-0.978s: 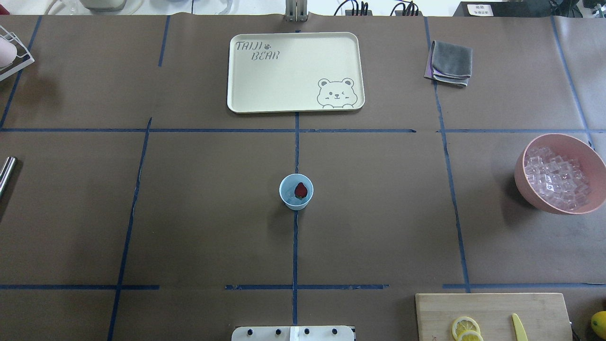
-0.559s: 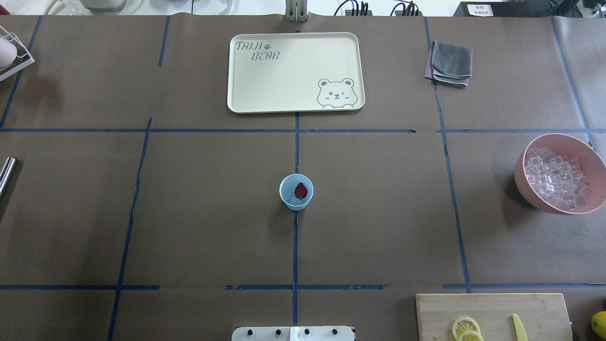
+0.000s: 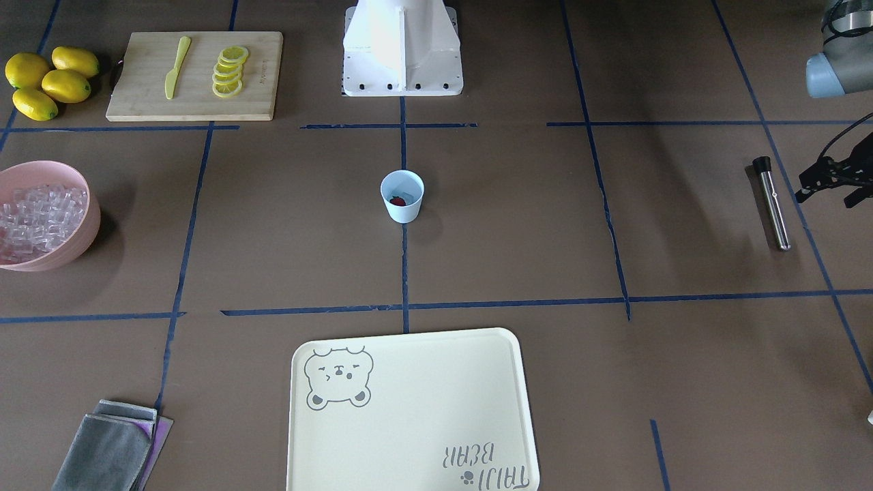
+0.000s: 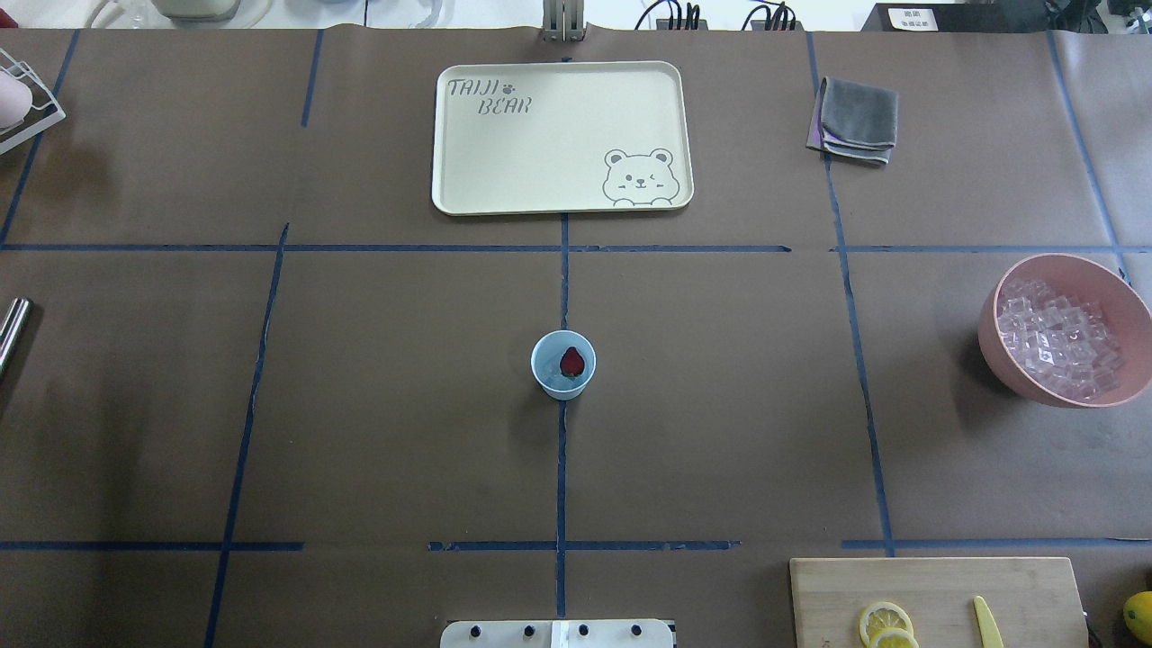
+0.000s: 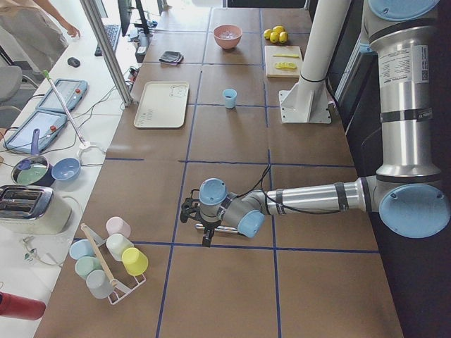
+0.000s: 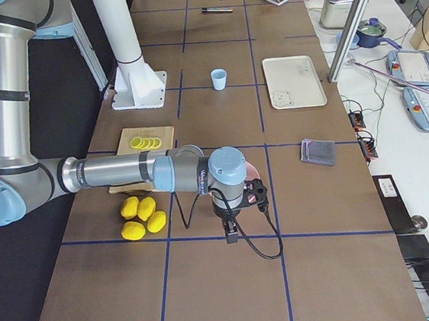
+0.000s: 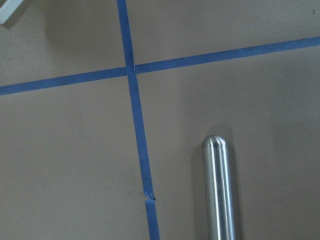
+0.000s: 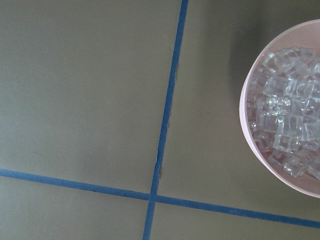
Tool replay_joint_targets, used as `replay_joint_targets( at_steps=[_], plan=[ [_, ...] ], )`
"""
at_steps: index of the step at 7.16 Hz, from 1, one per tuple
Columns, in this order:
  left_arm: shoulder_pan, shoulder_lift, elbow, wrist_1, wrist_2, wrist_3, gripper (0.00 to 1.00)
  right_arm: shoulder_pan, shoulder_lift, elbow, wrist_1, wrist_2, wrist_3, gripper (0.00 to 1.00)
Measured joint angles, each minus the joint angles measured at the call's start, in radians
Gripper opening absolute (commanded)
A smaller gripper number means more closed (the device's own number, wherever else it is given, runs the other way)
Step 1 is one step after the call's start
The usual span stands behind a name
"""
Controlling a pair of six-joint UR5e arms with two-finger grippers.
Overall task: Mash ice and strawberries in cup
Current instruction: 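Move the left gripper aside and grasp the metal pestle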
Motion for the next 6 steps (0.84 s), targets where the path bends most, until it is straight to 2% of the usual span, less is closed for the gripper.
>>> replay_joint_targets(
  at_steps=[2, 3, 4, 5, 6],
  plan=[
    [0.067, -0.007, 0.035, -0.050, 0.047, -0.045, 0.98, 0.000, 0.000, 0.000, 0.000, 0.000, 0.000, 0.99],
    [0.087, -0.016, 0.046, -0.053, 0.061, -0.049, 0.94, 0.000, 0.000, -0.001, 0.000, 0.000, 0.000, 0.99],
    [0.102, -0.022, 0.053, -0.053, 0.071, -0.050, 0.86, 0.000, -0.001, -0.001, 0.000, 0.000, 0.000, 0.99],
    [0.114, -0.027, 0.057, -0.053, 0.079, -0.050, 0.61, 0.000, -0.001, -0.001, 0.000, 0.000, 0.000, 0.99],
    [0.125, -0.031, 0.059, -0.053, 0.086, -0.049, 0.25, 0.000, -0.001, -0.001, 0.000, 0.000, 0.000, 0.99]
  ],
)
